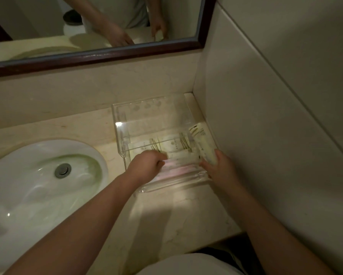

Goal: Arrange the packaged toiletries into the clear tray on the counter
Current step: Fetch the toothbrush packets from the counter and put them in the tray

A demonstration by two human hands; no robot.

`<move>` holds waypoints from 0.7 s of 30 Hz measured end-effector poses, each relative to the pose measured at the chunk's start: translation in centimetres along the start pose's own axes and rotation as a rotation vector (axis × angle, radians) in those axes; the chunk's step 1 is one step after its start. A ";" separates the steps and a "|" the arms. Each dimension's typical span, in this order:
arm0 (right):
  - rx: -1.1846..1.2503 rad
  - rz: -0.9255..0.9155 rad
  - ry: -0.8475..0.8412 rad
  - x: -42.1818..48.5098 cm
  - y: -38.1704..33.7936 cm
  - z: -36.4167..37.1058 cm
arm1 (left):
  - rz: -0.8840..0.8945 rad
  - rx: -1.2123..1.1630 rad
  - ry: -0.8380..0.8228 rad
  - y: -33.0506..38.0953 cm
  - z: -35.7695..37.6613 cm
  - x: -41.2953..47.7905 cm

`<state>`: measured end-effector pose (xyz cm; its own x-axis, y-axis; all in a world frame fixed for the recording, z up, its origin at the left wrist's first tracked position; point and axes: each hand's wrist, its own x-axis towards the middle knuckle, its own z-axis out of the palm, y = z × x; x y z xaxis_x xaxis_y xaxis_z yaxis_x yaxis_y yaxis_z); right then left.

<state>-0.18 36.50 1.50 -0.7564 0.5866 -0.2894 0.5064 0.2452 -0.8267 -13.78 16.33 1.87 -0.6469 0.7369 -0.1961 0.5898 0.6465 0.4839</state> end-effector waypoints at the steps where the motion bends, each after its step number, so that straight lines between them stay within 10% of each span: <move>1: -0.005 -0.003 -0.020 -0.1 -0.1 0.0 | -0.001 0.008 -0.022 0.0 0.3 0.2; 13: 0.071 -0.021 -0.312 2.0 -5.0 -0.4 | -0.284 -0.273 0.316 -0.1 0.6 -0.8; 18: 0.058 0.004 -0.447 2.9 -6.4 -0.1 | -0.528 -1.090 0.445 0.1 -1.3 -2.4; 21: -0.032 0.023 -0.533 3.3 -7.1 0.3 | -0.529 -1.157 0.477 -0.4 -2.1 -2.7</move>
<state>-6.39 36.45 6.31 -0.8463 0.1201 -0.5189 0.5311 0.2649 -0.8048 -13.29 13.63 3.97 -0.9096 0.1627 -0.3824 -0.3664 0.1202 0.9227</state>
